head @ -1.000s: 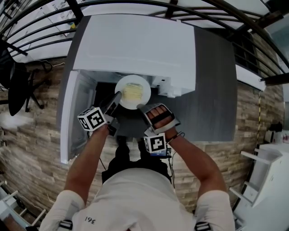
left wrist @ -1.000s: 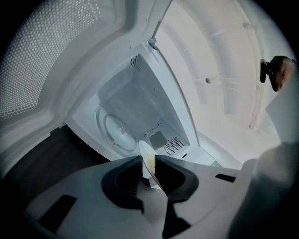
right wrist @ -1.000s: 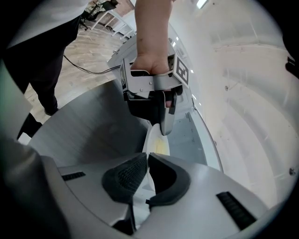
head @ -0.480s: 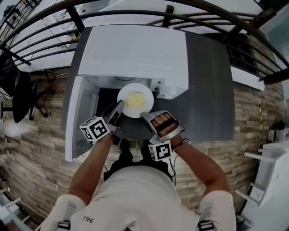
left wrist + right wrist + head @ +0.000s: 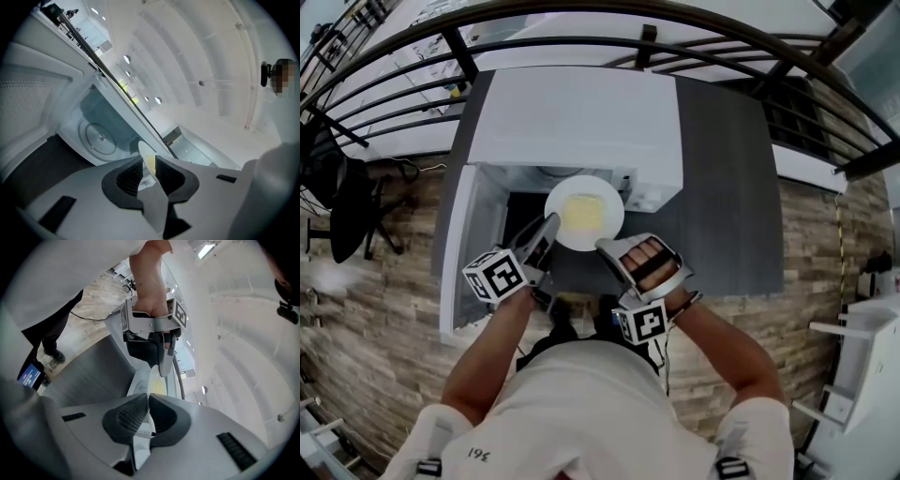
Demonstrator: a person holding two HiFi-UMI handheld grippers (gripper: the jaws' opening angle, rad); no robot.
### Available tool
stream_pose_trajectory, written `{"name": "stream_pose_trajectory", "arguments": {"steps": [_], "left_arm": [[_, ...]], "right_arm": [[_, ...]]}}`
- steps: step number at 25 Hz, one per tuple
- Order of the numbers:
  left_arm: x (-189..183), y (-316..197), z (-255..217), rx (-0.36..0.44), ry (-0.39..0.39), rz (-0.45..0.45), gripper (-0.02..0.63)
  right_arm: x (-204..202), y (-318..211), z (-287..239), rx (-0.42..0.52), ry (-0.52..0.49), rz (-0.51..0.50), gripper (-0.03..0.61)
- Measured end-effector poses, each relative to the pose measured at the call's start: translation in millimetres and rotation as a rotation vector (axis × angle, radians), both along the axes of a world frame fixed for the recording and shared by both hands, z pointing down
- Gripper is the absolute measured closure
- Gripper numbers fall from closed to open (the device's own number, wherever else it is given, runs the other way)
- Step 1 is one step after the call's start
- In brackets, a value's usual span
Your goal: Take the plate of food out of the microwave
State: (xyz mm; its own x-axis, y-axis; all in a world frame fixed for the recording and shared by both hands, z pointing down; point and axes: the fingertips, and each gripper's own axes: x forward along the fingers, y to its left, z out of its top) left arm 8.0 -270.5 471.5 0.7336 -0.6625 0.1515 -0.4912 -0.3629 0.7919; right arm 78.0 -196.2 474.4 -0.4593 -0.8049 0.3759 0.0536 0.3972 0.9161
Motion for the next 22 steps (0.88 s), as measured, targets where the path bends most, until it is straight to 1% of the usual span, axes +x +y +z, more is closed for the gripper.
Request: {"name": "stream_pose_trajectory", "arguments": {"steps": [3, 6, 9, 11, 14, 17, 22], "left_arm": [[3, 6, -10, -0.008, -0.004, 0.001, 0.532], [-1, 6, -23, 0.004, 0.007, -0.009, 0.532], [-4, 6, -36, 0.012, -0.007, -0.025, 0.532], [-4, 5, -45, 0.033, -0.004, -0.030, 0.532], [-4, 5, -55, 0.047, -0.024, -0.039, 0.532], [-1, 3, -63, 0.081, 0.002, -0.024, 0.532], [1, -12, -76, 0.107, -0.007, -0.029, 0.532]], "right_arm": [[4, 5, -9, -0.008, 0.002, -0.009, 0.563], [-1, 7, -21, -0.009, -0.010, -0.019, 0.563], [0, 5, -32, -0.001, -0.009, -0.027, 0.563], [1, 3, -38, 0.010, -0.011, -0.030, 0.563], [2, 2, -45, 0.036, -0.010, -0.028, 0.563], [3, 1, -50, 0.050, -0.005, -0.027, 0.563], [7, -14, -64, 0.076, -0.006, -0.025, 0.563]]}}
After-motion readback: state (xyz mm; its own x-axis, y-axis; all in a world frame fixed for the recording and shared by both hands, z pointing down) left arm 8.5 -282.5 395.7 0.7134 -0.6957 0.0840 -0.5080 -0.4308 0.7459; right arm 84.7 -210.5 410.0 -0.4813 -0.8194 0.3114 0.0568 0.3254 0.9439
